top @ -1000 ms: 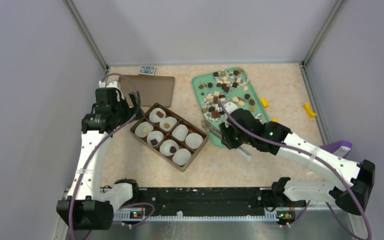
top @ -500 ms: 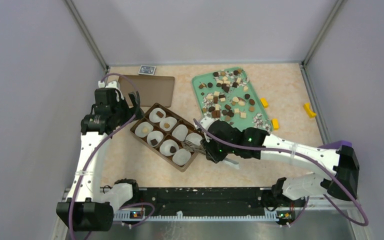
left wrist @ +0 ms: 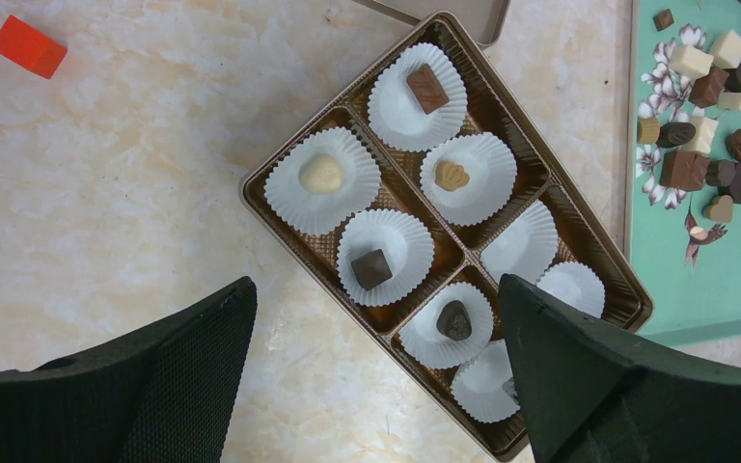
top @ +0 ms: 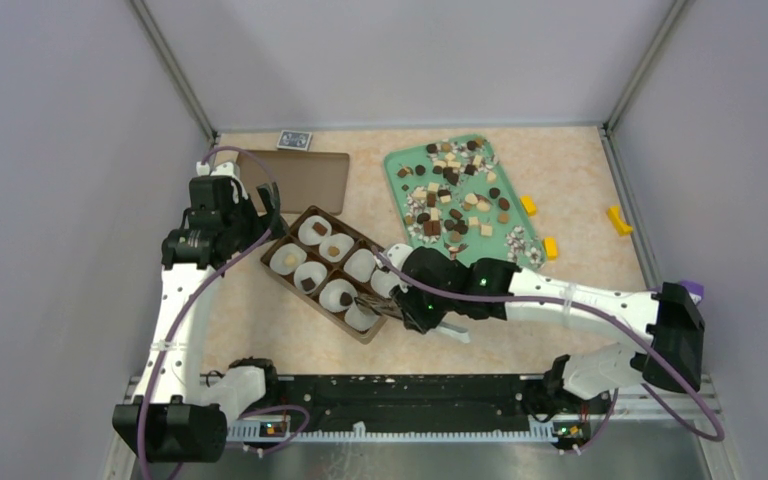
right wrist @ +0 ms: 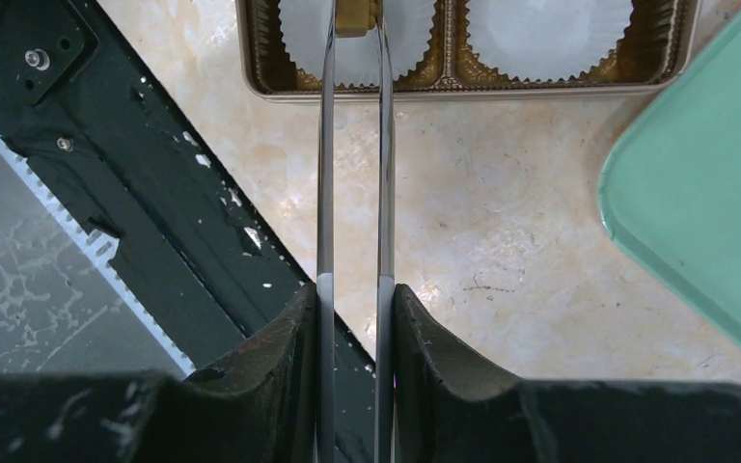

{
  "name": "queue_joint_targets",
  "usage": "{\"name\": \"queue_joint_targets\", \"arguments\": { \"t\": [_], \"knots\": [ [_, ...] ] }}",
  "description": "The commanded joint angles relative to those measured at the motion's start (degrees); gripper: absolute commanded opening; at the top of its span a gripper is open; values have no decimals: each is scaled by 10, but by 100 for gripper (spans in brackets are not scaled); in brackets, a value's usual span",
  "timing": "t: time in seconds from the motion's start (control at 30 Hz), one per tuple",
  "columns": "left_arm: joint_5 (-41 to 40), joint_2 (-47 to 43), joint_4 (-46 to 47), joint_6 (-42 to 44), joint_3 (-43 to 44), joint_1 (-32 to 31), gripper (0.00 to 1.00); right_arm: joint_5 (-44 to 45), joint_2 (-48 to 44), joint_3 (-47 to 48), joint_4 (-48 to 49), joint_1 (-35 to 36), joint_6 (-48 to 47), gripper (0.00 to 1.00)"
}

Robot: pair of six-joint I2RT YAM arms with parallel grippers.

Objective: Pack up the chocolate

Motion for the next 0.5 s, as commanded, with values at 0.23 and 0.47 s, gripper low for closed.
{"name": "queue_joint_targets", "arguments": {
  "t": [0.23, 0.47],
  "knots": [
    [-6, -11, 14, -4, -1, -2, 99, 0, 9, 21, 35, 18, -3, 34],
    [-12, -13, 9, -1, 2, -2, 99, 18, 4, 28, 36, 18, -7, 34]
  ]
}}
